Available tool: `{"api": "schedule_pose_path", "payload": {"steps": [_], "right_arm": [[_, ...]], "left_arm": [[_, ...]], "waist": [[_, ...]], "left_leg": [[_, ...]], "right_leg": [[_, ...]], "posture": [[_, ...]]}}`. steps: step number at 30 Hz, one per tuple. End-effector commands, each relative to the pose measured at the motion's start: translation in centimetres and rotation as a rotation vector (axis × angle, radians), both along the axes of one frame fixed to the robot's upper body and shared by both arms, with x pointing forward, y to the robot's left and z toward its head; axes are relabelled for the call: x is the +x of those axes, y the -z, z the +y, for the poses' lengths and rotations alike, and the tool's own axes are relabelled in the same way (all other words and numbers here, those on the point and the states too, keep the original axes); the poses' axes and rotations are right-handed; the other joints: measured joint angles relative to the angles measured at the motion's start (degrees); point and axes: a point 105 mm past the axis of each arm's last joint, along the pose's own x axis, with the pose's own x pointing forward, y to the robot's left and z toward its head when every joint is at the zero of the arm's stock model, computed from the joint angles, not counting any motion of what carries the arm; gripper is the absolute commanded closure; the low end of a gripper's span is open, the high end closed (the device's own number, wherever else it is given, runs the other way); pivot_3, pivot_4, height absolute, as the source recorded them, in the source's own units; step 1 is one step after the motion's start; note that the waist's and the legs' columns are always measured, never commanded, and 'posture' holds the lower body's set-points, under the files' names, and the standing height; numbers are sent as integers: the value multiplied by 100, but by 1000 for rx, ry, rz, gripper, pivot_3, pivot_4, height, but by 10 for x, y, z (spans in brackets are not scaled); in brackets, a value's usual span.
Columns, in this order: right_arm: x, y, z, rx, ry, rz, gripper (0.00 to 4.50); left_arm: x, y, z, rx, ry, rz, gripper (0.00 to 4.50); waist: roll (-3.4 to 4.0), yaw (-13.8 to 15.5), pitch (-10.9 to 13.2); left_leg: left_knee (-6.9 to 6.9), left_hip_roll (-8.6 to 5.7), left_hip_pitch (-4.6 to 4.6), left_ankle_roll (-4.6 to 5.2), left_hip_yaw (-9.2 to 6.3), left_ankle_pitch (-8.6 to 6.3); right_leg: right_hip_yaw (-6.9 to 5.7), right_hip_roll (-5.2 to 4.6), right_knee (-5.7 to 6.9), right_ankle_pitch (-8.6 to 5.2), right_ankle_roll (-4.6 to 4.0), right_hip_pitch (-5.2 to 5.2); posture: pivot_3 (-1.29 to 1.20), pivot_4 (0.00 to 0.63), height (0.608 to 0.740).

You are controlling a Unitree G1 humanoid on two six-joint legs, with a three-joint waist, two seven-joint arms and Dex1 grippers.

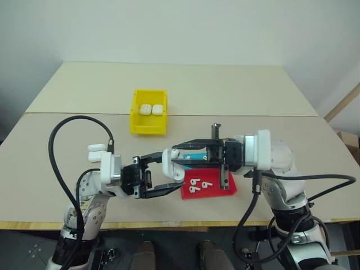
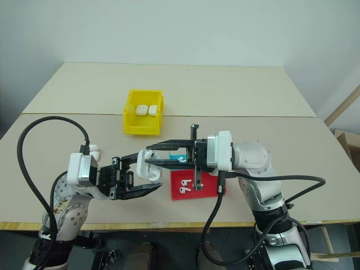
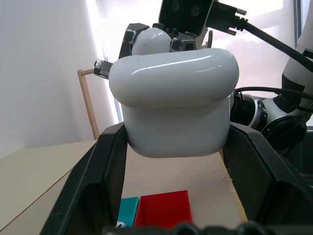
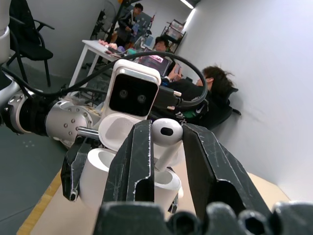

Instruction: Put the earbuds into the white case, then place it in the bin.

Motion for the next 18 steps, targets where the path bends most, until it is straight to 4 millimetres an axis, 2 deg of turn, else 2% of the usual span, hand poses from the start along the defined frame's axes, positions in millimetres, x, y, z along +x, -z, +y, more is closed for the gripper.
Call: {"api": "schedule_pose_path", "payload": {"steps": [1, 11, 14, 18], "right_arm": [[-3, -2, -1, -4, 1, -49, 3549], [-3, 0, -1, -19, -7, -55, 3549], [-4, 1, -2, -26, -8, -68, 2911], [-4, 2, -2, -29, -4, -71, 1566]], "left_arm": [[-3, -7, -2, -8, 24, -30, 1753], [-2, -6, -1, -6, 23, -31, 1753], [-2, -6, 0, -5, 23, -32, 1753], [-2, -6, -1, -5, 25, -31, 1753]], "waist": [[0, 0, 0], [0, 0, 0], [0, 0, 0], [0, -1, 0]], "left_leg": [[0, 0, 0, 0, 0, 0], [0, 0, 0, 0, 0, 0], [0, 0, 0, 0, 0, 0], [0, 0, 0, 0, 0, 0]], "right_leg": [[0, 0, 0, 0, 0, 0], [0, 0, 0, 0, 0, 0], [0, 0, 0, 0, 0, 0], [0, 0, 0, 0, 0, 0]], "posture": [[0, 150, 740], [0, 150, 740], [0, 150, 740], [0, 150, 740]]}}
